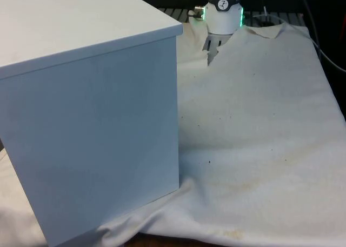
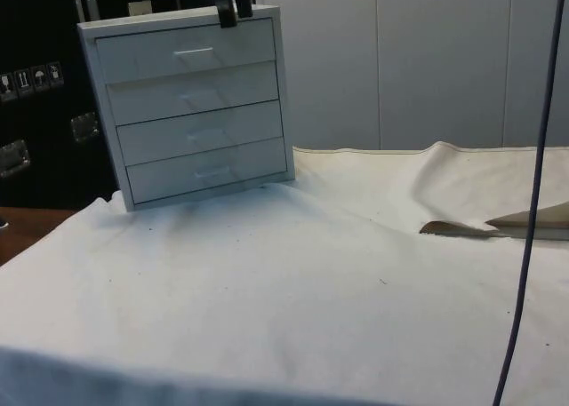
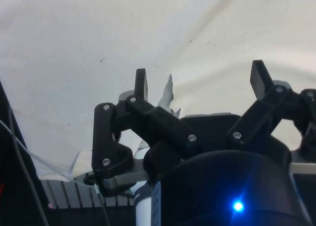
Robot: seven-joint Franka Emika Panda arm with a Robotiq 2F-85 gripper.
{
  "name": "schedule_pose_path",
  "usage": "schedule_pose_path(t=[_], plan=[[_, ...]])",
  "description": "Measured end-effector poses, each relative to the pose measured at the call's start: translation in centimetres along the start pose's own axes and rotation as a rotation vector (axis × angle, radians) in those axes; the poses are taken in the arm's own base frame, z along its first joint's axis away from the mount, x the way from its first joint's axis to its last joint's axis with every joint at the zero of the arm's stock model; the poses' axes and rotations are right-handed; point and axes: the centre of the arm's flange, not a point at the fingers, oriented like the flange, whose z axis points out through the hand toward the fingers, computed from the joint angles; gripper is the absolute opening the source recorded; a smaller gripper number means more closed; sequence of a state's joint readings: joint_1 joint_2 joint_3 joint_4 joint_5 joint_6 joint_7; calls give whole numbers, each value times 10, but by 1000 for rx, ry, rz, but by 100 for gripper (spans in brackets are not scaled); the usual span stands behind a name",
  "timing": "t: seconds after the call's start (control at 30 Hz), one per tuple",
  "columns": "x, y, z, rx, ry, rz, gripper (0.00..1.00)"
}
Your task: Open the drawer, then close it.
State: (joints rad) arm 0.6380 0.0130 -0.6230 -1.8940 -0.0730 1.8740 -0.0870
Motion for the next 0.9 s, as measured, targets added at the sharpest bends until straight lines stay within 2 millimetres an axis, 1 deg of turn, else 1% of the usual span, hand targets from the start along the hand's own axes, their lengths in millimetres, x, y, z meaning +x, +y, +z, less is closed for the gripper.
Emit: schedule_pose_path(t=[0.33,0.7,0.9], plan=[[1,4,2,-2,10,-75,100],[5,12,7,-13,76,-138,100],[7,12,10,-17,102,-157,100]])
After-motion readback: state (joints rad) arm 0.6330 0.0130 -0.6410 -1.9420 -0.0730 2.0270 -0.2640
